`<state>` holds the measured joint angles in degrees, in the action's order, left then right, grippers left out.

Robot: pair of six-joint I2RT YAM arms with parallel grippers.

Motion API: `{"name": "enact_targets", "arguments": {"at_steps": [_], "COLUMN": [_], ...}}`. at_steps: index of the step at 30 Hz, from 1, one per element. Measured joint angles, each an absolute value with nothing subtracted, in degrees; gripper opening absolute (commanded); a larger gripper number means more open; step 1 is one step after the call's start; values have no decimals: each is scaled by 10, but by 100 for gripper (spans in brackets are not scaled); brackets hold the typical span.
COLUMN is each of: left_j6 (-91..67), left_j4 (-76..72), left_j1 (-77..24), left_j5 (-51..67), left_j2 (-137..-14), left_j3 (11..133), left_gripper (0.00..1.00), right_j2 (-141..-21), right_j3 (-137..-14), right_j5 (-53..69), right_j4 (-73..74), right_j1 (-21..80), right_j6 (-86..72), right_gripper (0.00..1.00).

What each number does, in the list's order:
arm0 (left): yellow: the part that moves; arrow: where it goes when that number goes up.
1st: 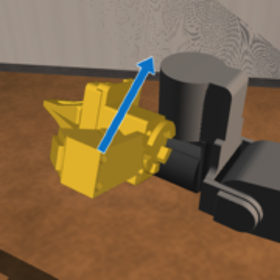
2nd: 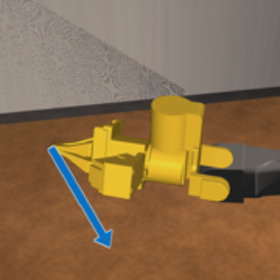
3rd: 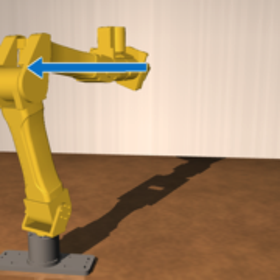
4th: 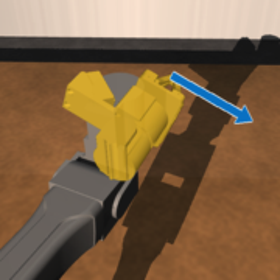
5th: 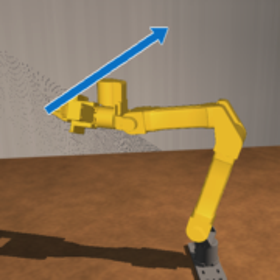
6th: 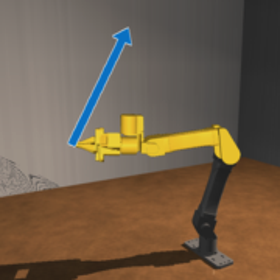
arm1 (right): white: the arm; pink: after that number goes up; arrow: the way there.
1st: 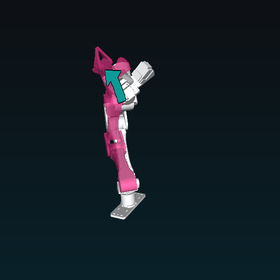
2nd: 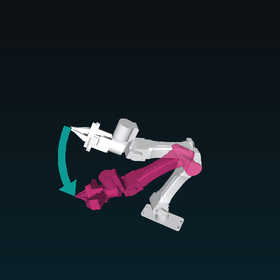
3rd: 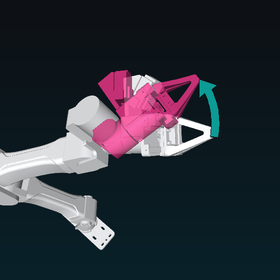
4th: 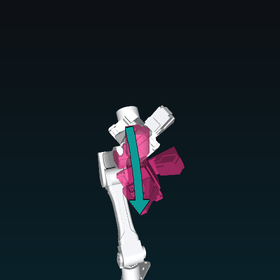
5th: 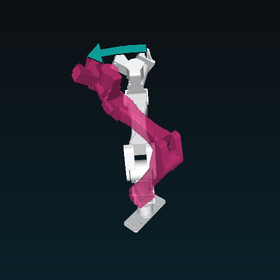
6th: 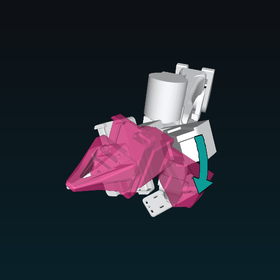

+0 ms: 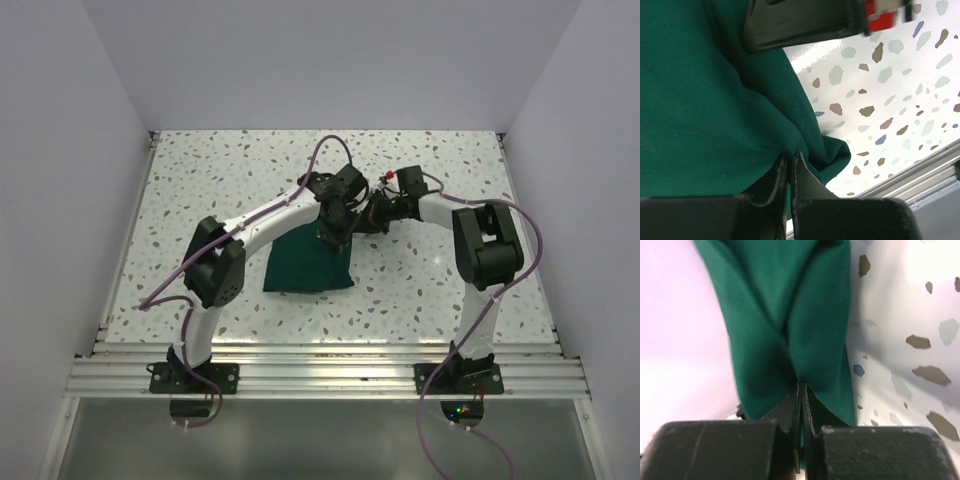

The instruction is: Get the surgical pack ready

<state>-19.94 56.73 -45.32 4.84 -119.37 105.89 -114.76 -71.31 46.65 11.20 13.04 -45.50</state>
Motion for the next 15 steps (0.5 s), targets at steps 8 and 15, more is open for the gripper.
{"name": "enact_targets", "arguments": {"at_steps": [8,15], "left_j6": [-199,-199], "left_j4": [564,564], "left_j1": [-450,-446], "left_j5": [49,47], "left_j2": [-1194,-1194], "left_j3": [1053,1050], "left_gripper": [2,2], "right_j2": [-1185,-1197], "right_j3": [-734,-747], "right_j5": [470,466], "right_j4": [89,66], "right_j1": [151,165], "right_j6": [-494,-524], "right_gripper": [0,0]}}
